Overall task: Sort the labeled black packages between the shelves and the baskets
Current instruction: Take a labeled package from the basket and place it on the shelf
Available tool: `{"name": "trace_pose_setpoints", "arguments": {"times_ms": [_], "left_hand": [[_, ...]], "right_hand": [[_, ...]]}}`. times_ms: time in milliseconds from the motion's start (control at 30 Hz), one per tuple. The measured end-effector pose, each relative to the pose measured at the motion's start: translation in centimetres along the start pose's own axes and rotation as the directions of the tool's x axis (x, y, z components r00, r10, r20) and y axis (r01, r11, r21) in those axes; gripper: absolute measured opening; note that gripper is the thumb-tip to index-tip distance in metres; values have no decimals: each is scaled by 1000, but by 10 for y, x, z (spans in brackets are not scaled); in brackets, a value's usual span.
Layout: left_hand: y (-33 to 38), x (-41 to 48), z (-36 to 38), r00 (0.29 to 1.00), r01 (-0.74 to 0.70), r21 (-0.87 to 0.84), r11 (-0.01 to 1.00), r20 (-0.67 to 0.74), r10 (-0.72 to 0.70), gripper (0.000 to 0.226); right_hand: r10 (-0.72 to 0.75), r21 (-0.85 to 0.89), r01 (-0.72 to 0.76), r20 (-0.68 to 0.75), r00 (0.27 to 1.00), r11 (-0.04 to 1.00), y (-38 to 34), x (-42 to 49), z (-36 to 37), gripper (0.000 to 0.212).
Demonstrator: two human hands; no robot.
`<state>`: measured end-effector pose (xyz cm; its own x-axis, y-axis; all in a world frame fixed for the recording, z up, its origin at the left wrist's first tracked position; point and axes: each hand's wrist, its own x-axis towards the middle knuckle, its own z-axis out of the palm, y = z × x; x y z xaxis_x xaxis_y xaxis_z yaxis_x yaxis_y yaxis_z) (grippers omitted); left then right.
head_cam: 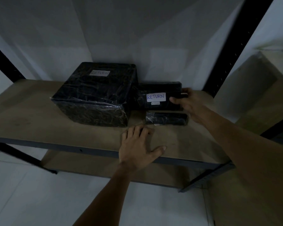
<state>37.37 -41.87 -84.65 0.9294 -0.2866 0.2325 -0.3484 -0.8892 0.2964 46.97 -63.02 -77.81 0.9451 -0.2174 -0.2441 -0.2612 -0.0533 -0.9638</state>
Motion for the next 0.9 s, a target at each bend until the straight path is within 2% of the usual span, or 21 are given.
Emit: {"name": "trace_pose_setpoints", "arguments": {"times_ms": [233, 367, 433, 533, 567, 633, 733, 833, 900], "left_hand": [[0, -2, -6, 995, -15, 42, 999, 100, 11, 75], [0, -15, -20, 971, -20, -42, 999, 236, 30, 77], [3, -24, -34, 939, 2, -98, 995, 343, 32, 71], [8, -43, -64, 856, 52, -112, 992, 517, 13, 63], [13, -50, -81, 832, 90, -153, 984, 555, 11, 55], [23, -63, -115, 785, 133, -218, 967, 618, 32, 40], [29, -90, -156, 781, 217, -284, 934, 624, 8, 37], [34, -117, -187, 789, 289, -332, 898, 614, -27, 39], [44, -135, -209, 779, 314, -369, 875, 627, -16, 29]], "right_hand": [[-63, 92, 73, -105, 992, 993, -25, -28, -5, 50], [-31, 139, 55, -173, 984, 989, -44, -60, -5, 54], [0, 225, 37, -162, 987, 974, -53, -83, -6, 51], [21, 307, 11, -102, 995, 951, -65, -123, -10, 31], [33, 314, -2, -95, 995, 949, -69, -140, -8, 30], [91, 317, -51, -112, 990, 947, -75, -172, -7, 45], [188, 334, -141, -114, 976, 932, -82, -227, -7, 66], [249, 362, -183, -144, 958, 914, -91, -287, -10, 60], [277, 396, -191, -172, 945, 898, -99, -326, -15, 55]]}}
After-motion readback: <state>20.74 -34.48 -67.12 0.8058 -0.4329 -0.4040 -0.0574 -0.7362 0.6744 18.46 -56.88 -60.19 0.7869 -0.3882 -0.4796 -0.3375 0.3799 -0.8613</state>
